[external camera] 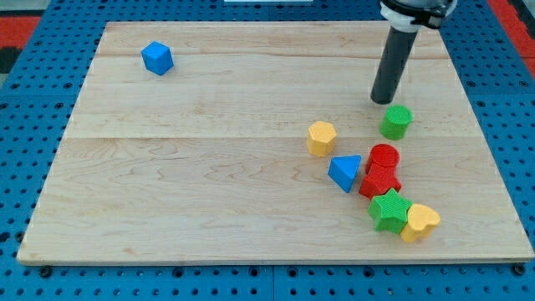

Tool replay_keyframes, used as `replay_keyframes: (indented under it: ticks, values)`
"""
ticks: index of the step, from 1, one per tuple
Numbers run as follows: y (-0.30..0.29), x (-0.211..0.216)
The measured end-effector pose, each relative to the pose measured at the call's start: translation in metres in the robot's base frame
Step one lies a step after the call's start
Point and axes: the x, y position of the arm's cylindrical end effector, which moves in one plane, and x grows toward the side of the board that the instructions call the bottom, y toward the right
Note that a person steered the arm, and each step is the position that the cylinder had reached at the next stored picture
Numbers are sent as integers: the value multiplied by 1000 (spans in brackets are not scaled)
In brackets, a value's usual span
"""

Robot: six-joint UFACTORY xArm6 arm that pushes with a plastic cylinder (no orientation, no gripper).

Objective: Move the green circle into the red circle

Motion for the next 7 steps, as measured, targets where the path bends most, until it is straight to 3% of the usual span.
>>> replay_keyframes:
  ticks: [1,2,3,6,7]
  values:
    - [60,29]
    - [19,40]
    - [30,36]
    - [-27,66]
    - [-15,36]
